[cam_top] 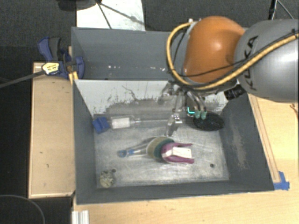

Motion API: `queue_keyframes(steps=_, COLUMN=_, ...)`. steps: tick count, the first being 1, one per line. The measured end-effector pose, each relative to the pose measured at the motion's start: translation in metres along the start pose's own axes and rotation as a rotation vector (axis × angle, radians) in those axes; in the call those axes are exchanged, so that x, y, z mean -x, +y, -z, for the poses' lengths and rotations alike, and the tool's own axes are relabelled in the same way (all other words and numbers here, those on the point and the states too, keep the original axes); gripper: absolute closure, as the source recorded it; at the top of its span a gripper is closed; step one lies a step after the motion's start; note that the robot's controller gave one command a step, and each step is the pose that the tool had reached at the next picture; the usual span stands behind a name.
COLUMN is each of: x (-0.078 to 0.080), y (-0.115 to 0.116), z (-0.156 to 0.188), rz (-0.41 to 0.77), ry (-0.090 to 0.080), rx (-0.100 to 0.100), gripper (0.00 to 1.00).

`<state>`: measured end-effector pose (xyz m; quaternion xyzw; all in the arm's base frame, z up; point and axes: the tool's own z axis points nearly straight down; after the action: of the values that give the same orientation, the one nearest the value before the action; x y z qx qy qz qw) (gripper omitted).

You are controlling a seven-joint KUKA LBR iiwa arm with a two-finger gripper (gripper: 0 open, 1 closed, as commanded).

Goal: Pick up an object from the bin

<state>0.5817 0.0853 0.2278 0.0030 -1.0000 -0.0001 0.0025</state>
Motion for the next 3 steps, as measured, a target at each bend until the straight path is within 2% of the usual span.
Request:
queue_keyframes(steps=1, x=-0.036, y=-0.067, z=-0.144, rz=0.163, ry=-0.001, rx=-0.001, gripper=0.00)
queue_keyframes(steps=2, x=-0.058, y=-0.082, z=-0.127, rz=0.253, ry=-0.007, rx=-0.001, gripper=0.00)
queue_keyframes(steps=3, x=-0.084, y=-0.089, z=-0.128, rz=-0.052, ry=-0.006, rx=0.000, gripper=0.00)
